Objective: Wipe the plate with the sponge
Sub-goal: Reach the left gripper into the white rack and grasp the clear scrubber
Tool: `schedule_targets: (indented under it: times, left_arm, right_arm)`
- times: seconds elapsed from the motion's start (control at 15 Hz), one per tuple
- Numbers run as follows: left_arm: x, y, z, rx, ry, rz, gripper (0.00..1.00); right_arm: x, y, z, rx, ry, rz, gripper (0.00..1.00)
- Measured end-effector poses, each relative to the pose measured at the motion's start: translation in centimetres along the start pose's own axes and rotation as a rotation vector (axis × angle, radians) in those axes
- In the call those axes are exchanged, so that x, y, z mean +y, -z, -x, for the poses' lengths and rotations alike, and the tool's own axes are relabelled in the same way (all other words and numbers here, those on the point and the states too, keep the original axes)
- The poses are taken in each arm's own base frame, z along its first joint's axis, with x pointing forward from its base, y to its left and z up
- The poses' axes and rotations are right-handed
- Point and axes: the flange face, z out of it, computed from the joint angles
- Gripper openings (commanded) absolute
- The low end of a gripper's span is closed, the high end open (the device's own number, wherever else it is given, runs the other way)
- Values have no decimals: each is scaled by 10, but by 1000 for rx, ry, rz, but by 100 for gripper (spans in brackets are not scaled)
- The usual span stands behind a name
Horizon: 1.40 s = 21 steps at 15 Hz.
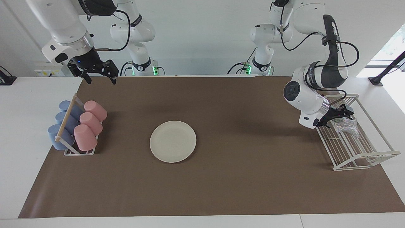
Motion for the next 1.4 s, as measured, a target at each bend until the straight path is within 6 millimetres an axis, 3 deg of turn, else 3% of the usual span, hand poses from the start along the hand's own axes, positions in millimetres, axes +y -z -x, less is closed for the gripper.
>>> schedule_targets:
  times: [0.2,0.33,0.8,1.0,1.13,1.4]
  left_arm:
    - [1,1,-1,5,1,0,35]
    - [1,2,-1,10,1,1,3]
    - [1,6,-4,35,3,13,0]
    - [-12,20,-12,25,75,87,0]
    - [-35,44,-19,-21,171,191,0]
    - [-85,138,-20,-131,304,533,0]
  right_arm:
    - [0,0,0,0,0,0,100]
    - [0,0,0,0,0,0,100]
    - [0,1,0,1,-1,0,100]
    - [0,1,0,1,-1,0,100]
    - [0,1,0,1,-1,0,100]
    - [0,1,0,2,-2,0,100]
